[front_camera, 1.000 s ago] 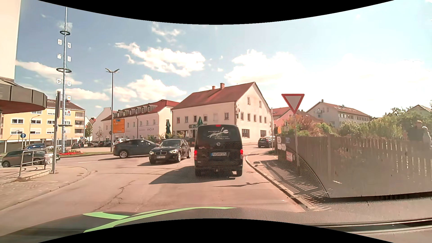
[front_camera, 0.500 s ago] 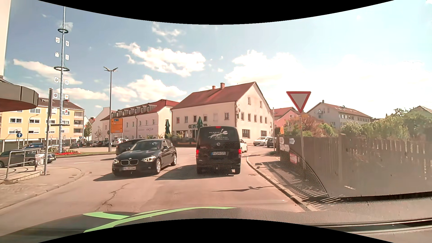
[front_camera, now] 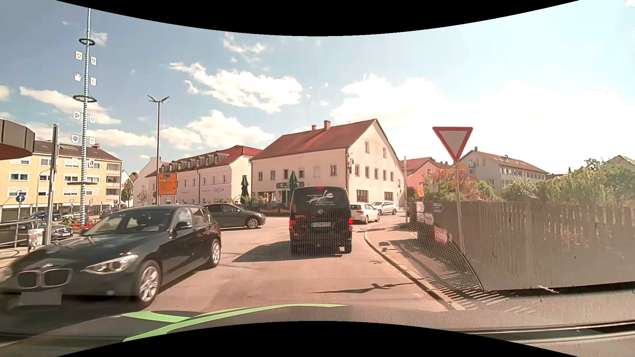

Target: Follow the waypoints while adhering to traffic rules and regulations

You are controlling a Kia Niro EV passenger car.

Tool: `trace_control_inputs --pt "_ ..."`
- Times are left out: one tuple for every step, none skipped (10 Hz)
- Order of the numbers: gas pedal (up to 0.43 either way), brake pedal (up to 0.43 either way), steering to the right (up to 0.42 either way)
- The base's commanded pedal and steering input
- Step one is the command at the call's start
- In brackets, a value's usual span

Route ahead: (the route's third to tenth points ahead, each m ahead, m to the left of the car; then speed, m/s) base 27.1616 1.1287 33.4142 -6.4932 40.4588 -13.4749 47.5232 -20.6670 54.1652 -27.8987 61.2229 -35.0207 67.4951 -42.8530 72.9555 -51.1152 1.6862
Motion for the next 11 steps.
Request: trace_control_inputs --pt "0.087 0.000 0.000" --pt "0.087 0.000 0.000" --pt "0.087 0.000 -0.001" --pt "0.087 0.000 -0.001" --pt "0.087 0.000 -0.001" --pt "0.118 0.000 -0.001" --pt "0.118 0.000 -0.001" --pt "0.118 0.000 -0.001" --pt "0.118 0.000 -0.001" --pt "0.087 0.000 -0.001" --pt "0.000 0.000 -0.001"
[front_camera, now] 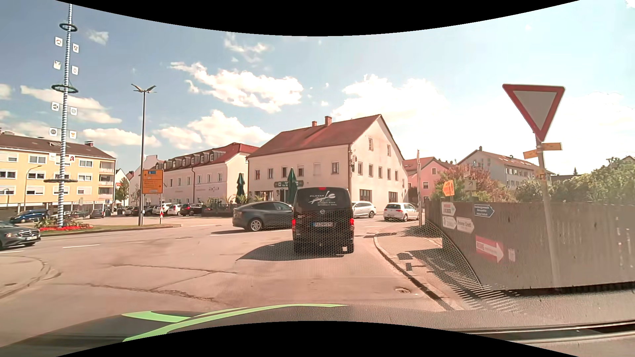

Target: Follow the waypoints while adhering to traffic rules and regulations

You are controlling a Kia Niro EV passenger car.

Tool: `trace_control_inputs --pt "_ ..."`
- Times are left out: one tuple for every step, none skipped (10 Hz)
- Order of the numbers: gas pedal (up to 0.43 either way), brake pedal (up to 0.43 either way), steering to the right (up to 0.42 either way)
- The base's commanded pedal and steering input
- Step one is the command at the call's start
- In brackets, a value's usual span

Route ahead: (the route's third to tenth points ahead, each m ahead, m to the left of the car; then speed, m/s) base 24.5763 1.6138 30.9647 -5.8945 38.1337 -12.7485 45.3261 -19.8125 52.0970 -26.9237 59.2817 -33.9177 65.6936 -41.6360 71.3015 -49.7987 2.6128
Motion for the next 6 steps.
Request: trace_control_inputs --pt "0.000 0.000 0.000" --pt "0.000 0.000 0.000" --pt "0.000 0.000 0.002" --pt "0.000 0.000 0.003" --pt "0.000 0.000 0.003" --pt "0.000 0.000 0.003"
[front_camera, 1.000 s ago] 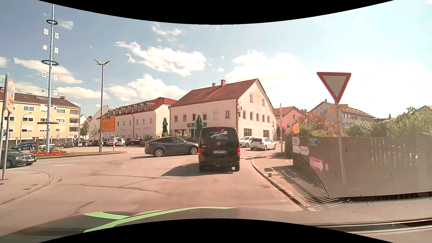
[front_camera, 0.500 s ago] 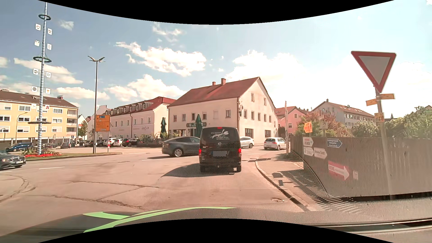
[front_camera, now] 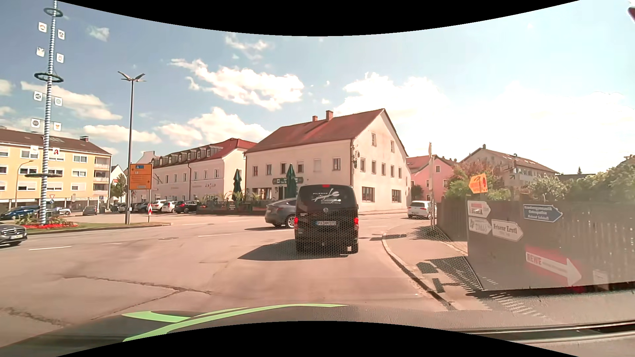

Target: Follow the waypoints while adhering to traffic rules and regulations

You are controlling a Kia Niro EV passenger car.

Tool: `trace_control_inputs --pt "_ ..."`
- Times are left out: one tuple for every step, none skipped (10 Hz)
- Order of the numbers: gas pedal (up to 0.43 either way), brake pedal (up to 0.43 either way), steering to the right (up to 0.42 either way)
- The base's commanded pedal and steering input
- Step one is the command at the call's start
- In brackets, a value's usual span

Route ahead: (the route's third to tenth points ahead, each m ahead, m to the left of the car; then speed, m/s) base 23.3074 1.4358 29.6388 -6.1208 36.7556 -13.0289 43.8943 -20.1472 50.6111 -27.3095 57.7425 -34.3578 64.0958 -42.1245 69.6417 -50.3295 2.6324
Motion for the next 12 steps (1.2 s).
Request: trace_control_inputs --pt "0.000 0.000 0.003" --pt "0.000 0.000 0.003" --pt "0.000 0.000 0.003" --pt "0.000 0.000 0.003" --pt "0.000 0.000 0.002" --pt "0.000 0.000 0.003" --pt "0.000 0.000 0.006" --pt "0.000 0.000 0.008" --pt "0.000 0.000 0.008" --pt "0.000 0.000 0.008" --pt "0.000 0.000 0.008" --pt "0.000 0.000 0.008"
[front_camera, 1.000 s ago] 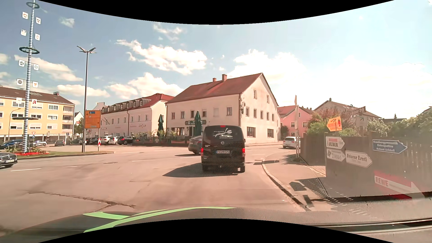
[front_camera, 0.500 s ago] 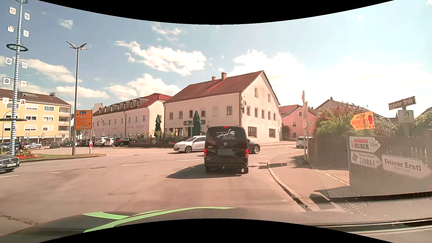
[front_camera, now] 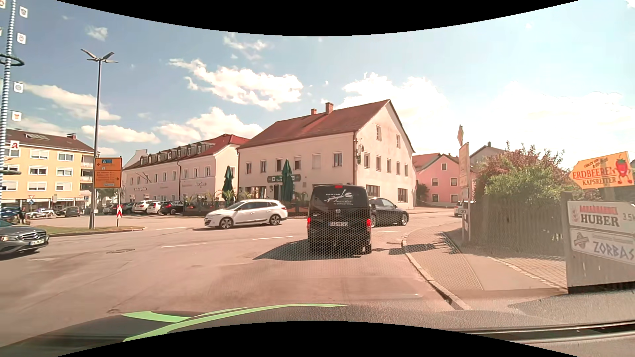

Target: Follow the waypoints while adhering to traffic rules and regulations

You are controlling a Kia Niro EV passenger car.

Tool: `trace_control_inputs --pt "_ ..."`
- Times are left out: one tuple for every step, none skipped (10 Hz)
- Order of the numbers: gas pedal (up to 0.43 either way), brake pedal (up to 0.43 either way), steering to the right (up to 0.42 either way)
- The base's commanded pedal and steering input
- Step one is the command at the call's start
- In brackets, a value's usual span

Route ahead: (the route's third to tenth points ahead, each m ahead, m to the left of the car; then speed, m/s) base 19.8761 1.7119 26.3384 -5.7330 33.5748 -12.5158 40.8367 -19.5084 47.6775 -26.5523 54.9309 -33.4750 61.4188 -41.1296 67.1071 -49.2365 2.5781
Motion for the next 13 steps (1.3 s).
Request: trace_control_inputs --pt "0.000 0.006 0.010" --pt "0.000 0.006 0.012" --pt "0.000 0.006 0.014" --pt "0.000 0.006 0.014" --pt "0.000 0.006 0.016" --pt "0.000 0.006 0.016" --pt "0.000 0.012 0.016" --pt "0.000 0.018 0.016" --pt "0.000 0.024 0.016" --pt "0.000 0.024 0.017" --pt "0.000 0.030 0.020" --pt "0.000 0.043 0.024" --pt "0.000 0.055 0.029"
